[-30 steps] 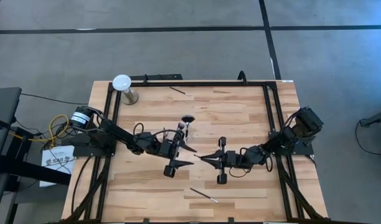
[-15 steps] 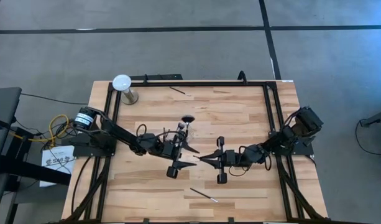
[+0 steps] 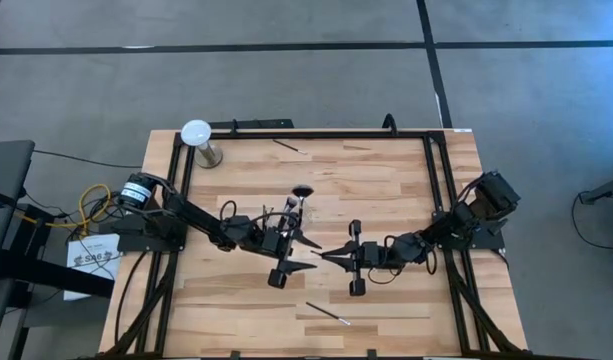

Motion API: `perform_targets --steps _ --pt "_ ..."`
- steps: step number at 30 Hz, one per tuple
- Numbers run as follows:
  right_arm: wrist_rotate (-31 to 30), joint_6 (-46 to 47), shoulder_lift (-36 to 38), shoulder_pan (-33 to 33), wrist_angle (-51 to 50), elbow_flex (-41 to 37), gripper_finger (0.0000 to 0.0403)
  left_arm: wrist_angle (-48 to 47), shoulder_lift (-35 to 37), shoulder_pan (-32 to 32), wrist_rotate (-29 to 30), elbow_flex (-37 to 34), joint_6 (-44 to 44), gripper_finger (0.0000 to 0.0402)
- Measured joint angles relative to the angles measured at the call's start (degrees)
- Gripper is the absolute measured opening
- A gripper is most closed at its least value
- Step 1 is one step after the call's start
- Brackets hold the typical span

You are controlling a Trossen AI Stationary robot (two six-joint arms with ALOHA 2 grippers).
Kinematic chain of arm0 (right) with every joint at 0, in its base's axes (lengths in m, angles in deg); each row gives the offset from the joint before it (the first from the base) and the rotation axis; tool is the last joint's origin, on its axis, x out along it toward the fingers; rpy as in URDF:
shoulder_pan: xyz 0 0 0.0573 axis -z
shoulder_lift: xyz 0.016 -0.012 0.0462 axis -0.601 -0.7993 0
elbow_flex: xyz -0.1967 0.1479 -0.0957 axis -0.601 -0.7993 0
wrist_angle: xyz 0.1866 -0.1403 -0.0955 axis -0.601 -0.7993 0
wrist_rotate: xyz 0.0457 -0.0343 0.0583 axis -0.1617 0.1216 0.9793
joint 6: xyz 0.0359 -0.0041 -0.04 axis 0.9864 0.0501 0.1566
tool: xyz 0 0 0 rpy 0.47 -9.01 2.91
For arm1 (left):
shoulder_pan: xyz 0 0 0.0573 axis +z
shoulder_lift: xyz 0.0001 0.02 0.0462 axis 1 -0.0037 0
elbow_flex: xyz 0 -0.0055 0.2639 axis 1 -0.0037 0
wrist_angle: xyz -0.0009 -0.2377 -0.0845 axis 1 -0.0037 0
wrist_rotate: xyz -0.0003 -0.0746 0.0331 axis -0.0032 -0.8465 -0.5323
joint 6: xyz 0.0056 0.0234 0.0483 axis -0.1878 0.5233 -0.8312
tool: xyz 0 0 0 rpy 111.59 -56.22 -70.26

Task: Put items in baskets/containers
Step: Put the black eyeshadow brush into the left section of the transparent organizer

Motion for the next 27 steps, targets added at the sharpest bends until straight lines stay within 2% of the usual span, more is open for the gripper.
perform_targets --steps 5,15,21,24,27 --pt "0.0 0.36 0.0 0.05 0.0 0.0 0.0004 -0.01 0.0 0.02 0.83 -0.02 0.11 0.0173" --pt "-0.05 1.25 -0.02 0.05 -1.2 0.0 0.0004 -1.56 0.0 0.11 1.34 -0.02 0.02 0.0016" --pt "-0.37 1.8 -0.04 0.05 -1.55 -0.07 0.0016 -2.59 0.02 0.24 1.99 0.01 -0.05 0.0018" --pt "-4.43 1.87 -0.05 -0.08 -1.27 -0.04 0.0039 -4.75 0.78 0.34 2.47 -0.6 0.09 0.0013" --pt "-7.98 1.89 0.0 0.05 -2.11 0.06 0.0069 -10.94 3.67 0.16 4.02 -1.71 0.02 0.0015"
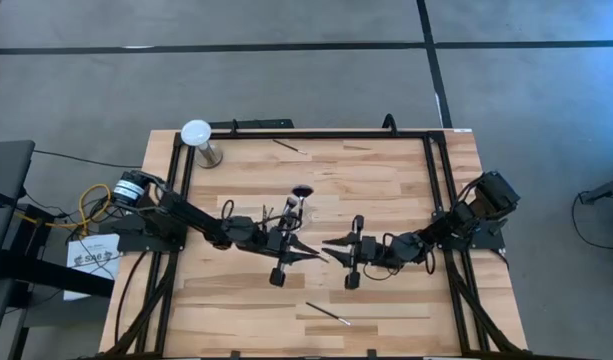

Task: Put items in baskets/containers
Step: Put the black eyeshadow brush into the left section of the transparent organizer

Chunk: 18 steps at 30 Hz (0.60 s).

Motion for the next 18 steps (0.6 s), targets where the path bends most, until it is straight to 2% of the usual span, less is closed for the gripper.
perform_targets --steps 5,11,18 --pt "-2.18 0.88 0.0 -0.14 -1.42 -0.04 0.0108 -18.63 10.28 0.14 5.0 -1.59 0.25 0.0014" --pt "-4.63 1.68 0.0 -0.06 -2.16 -0.04 0.0127 -40.68 27.62 0.54 7.71 -4.94 3.61 0.0017" --pt "-4.61 1.64 0.0 0.0 -2.17 -0.04 0.0121 -45.96 47.22 1.48 7.41 -14.08 6.29 0.0018"
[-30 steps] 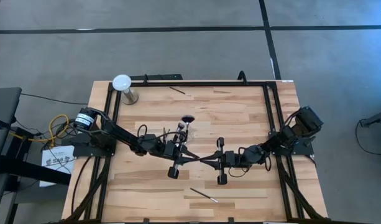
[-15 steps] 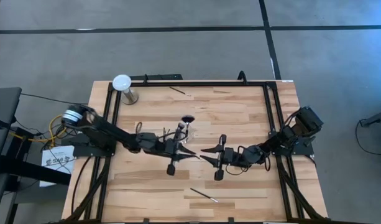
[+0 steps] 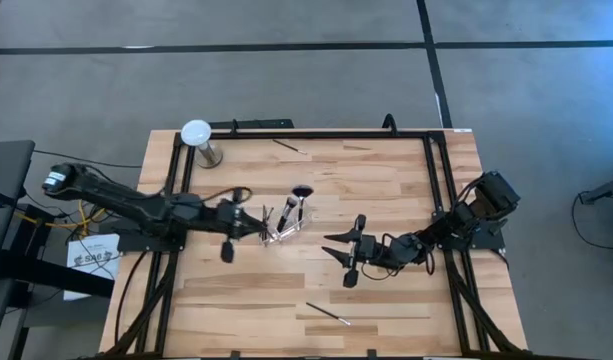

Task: Put items in baskets/containers
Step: Put the black eyeshadow brush into the left section of the transparent organizer

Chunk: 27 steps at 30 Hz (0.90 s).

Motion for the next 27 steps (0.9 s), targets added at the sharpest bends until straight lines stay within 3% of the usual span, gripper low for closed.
perform_targets --steps 4,7,16,27 --pt "0.05 0.0 0.0 0.66 0.0 0.0 0.0118 0.12 6.46 2.0 0.99 -4.55 1.66 0.0016" --pt "0.08 0.06 0.0 1.14 -0.03 0.0 0.0118 -0.15 6.92 4.95 1.34 -6.9 3.95 0.0016" --pt "0.27 -0.02 0.0 1.94 -0.1 0.0 0.0118 2.63 -2.78 13.91 0.79 -8.0 7.7 0.0018" --pt "0.37 -0.13 0.0 2.31 -0.7 -0.02 0.0118 6.2 -8.51 14.67 -3.96 -8.0 10.93 0.0019"
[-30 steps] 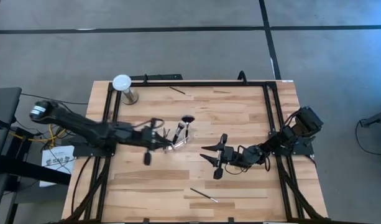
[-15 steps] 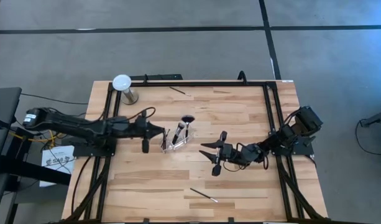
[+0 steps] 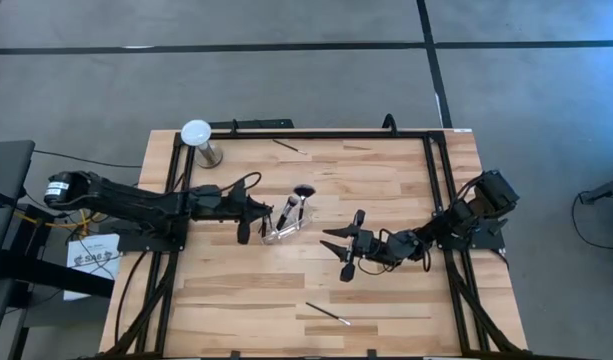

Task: Put items in baskets/containers
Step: Put the black eyeshadow brush into the left section of the transparent organizer

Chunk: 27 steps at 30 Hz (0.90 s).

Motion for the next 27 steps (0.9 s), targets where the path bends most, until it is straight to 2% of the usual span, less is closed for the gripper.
perform_targets --steps 15,27 --pt "0.0 1.07 0.0 0.0 -0.62 -0.02 0.0118 -4.67 0.0 0.07 -3.99 0.0 3.85 0.0022" --pt "0.0 1.09 0.0 0.0 -0.65 -0.02 0.0118 -5.85 0.0 0.76 -4.08 0.0 3.84 0.0112"
